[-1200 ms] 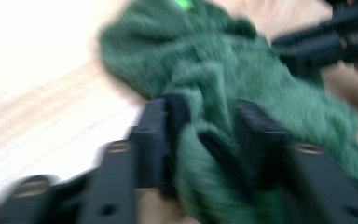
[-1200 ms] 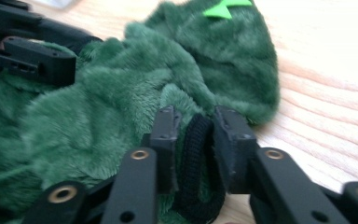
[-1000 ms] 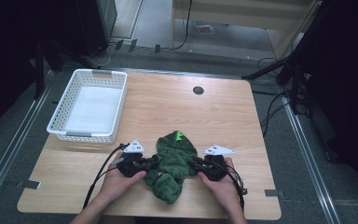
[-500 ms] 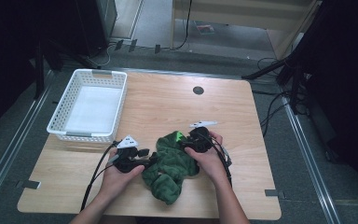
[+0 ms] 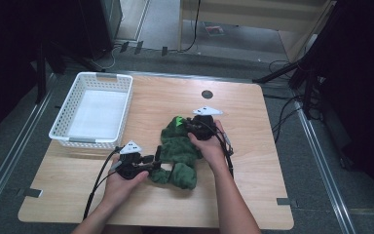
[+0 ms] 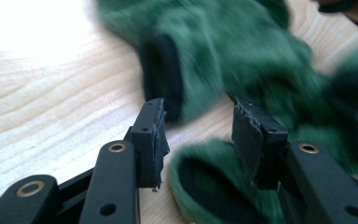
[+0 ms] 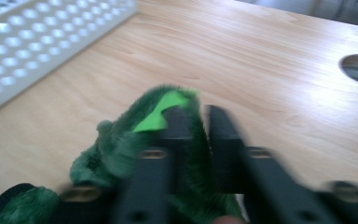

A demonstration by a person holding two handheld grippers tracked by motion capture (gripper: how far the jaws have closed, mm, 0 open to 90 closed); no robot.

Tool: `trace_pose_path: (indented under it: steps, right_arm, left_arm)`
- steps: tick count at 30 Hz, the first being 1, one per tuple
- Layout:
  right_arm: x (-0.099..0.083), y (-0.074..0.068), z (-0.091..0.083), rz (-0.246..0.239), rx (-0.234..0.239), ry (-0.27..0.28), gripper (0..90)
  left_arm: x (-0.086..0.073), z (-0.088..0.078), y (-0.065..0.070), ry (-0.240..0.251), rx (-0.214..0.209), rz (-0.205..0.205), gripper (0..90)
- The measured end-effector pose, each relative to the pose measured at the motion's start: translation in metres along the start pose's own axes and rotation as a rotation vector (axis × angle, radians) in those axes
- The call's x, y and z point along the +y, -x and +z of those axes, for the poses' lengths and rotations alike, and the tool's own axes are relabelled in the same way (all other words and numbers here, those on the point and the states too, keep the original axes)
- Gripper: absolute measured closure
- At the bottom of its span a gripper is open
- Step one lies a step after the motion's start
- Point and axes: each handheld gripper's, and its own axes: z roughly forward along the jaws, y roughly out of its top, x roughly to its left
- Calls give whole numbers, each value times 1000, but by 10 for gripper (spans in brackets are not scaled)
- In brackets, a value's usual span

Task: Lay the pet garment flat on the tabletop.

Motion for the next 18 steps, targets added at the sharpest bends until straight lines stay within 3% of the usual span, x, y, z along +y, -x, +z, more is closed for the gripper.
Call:
trace_pose_path:
  steps: [3, 5, 6, 7, 8, 9, 11, 13, 16, 17, 18]
  right_arm:
    - [2, 5, -5, 68, -20, -8, 495]
    - [-2, 7, -20, 109, -1, 42, 495]
    - [-2, 7, -20, 109, -1, 42, 495]
    - [-10, 4, -37, 119, 24, 65, 498]
    - [-10, 4, -37, 119, 24, 65, 498]
    - [-22, 1, -46, 109, 46, 19, 495]
    - [-37, -3, -52, 104, 28, -28, 489]
    - [-51, -5, -55, 87, -3, -65, 486]
    - [-69, 0, -55, 154, 18, -90, 512]
    - [-73, 1, -54, 167, 18, -94, 567]
    - [-73, 1, -54, 167, 18, -94, 567]
  left_arm:
    - [-1, 2, 2, -31, -45, 25, 544]
    - [-2, 2, 5, -52, -98, 54, 525]
    - [-2, 2, 5, -52, -98, 54, 519]
    - [0, 0, 8, -34, -100, 83, 509]
    - [0, 0, 8, -34, -100, 83, 499]
    - [3, -2, 6, 16, -59, 49, 489]
    - [8, -2, 1, 77, 36, -17, 475]
    - [14, 1, -5, 90, 101, -76, 463]
    - [22, 12, -8, 80, 160, -87, 452]
    - [25, 17, -6, 71, 168, -85, 455]
    - [25, 17, -6, 71, 168, -85, 462]
